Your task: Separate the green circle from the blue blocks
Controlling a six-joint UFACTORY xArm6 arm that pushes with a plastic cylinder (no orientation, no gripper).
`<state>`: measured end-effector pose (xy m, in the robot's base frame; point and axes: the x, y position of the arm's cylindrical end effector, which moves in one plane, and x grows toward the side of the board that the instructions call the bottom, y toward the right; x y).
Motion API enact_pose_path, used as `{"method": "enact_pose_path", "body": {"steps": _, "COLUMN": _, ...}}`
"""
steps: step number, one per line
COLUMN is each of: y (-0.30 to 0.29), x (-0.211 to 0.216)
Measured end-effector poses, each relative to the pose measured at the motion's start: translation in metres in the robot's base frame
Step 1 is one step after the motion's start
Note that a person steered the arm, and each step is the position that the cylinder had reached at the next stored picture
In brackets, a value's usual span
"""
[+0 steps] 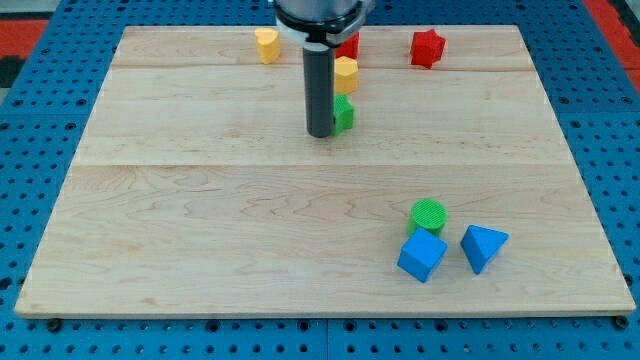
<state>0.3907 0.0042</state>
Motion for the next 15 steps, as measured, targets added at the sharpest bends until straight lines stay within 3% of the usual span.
{"method": "enact_pose_path", "body": {"steps": 2, "y": 0.017, "x": 0.003}}
{"method": "enact_pose_path", "body": {"steps": 4, "y": 0.017, "x": 0.093}}
{"method": "enact_pose_path", "body": {"steps": 5, "y": 0.065, "x": 0.108}}
{"method": "enact_pose_path", "body": {"steps": 7, "y": 0.087, "x": 0.108}}
{"method": "enact_pose_path", "body": {"steps": 9, "y": 0.178, "x": 0.101}}
{"method": "enact_pose_path", "body": {"steps": 10, "y": 0.266, "x": 0.12}}
{"method": "enact_pose_path", "body": {"steps": 11, "y": 0.281, "x": 0.166}}
{"method": "enact_pose_path", "body": {"steps": 12, "y": 0.247, "x": 0.207}}
{"method": "enact_pose_path", "body": {"steps": 15, "y": 0.152, "x": 0.173}}
